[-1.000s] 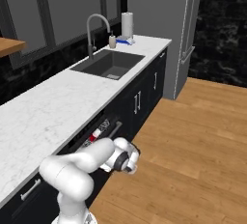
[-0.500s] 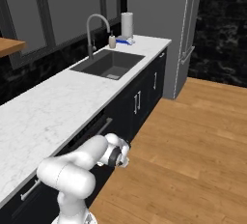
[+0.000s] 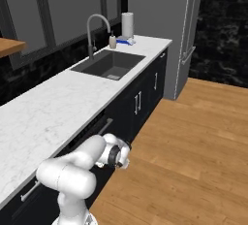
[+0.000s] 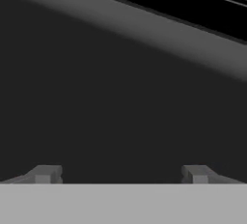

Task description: Pick up the cup and bowl from the counter, place them in the dishwasher, and close the dishwasher door.

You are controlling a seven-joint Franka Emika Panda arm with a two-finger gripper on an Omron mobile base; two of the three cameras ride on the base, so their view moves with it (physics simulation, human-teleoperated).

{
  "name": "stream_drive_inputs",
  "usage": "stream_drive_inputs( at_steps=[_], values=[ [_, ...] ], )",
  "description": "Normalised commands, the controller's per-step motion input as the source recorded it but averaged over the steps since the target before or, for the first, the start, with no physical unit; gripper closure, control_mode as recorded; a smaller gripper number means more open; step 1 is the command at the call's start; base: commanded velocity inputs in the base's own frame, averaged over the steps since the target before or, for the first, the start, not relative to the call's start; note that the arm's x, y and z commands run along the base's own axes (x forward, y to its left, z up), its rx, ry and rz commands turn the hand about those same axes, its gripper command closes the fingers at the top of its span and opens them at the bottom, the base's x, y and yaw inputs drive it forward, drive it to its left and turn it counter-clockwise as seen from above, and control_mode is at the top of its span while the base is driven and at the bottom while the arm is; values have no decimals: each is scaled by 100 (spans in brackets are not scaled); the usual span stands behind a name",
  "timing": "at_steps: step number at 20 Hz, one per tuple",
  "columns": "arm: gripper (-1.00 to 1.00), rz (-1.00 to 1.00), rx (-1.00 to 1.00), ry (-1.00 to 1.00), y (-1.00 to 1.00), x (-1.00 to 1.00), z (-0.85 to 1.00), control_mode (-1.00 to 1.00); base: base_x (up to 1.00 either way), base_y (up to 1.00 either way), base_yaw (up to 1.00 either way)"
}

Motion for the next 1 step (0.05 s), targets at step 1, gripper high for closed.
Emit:
stream_drive_inputs(
  at_steps=[1],
  values=[
    [-100,-22,-16,0,100,27,-6,-100,0,0,0]
  ],
)
